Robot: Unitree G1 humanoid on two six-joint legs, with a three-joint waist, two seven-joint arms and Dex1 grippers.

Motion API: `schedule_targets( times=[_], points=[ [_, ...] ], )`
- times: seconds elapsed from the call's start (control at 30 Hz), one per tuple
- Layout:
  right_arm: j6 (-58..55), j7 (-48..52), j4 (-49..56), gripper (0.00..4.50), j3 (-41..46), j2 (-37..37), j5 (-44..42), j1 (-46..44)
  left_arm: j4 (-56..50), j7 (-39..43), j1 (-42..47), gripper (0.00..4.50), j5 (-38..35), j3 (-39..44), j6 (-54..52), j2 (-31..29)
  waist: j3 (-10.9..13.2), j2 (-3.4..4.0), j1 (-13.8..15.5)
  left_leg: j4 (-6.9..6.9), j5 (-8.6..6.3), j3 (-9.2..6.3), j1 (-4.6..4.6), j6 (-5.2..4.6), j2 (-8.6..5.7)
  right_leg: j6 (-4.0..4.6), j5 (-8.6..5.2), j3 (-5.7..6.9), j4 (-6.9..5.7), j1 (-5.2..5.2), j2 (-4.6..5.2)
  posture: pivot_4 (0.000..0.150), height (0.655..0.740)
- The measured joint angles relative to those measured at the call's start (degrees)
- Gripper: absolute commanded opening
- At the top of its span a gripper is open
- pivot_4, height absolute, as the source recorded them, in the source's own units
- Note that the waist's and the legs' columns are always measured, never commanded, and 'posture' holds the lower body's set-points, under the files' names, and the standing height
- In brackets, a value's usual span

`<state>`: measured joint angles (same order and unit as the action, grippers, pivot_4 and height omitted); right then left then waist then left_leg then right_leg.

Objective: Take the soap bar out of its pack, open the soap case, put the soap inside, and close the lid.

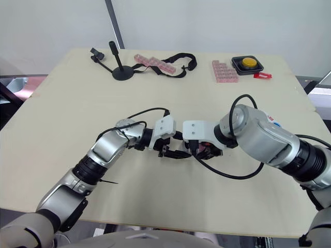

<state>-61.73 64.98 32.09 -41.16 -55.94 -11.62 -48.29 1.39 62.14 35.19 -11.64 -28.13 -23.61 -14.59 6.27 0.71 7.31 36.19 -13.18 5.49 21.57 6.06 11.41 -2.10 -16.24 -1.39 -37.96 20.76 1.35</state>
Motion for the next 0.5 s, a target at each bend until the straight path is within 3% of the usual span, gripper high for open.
schedule_targets(
  times=[0.5],
  points=[
    [-0.12,0.02,0.03,2.08,0.13,-0.04,0.01,0.14,0.31,-0.65,-1.04,3.00,0.63,-0.07,1.31,0.82,0.00,0.00,0.03,0.00,0.00,0.00,-0.01,0.00,0.00,0.00,0.00,-0.01,0.00,0.00,0.00,0.150,0.7400]
  ],
)
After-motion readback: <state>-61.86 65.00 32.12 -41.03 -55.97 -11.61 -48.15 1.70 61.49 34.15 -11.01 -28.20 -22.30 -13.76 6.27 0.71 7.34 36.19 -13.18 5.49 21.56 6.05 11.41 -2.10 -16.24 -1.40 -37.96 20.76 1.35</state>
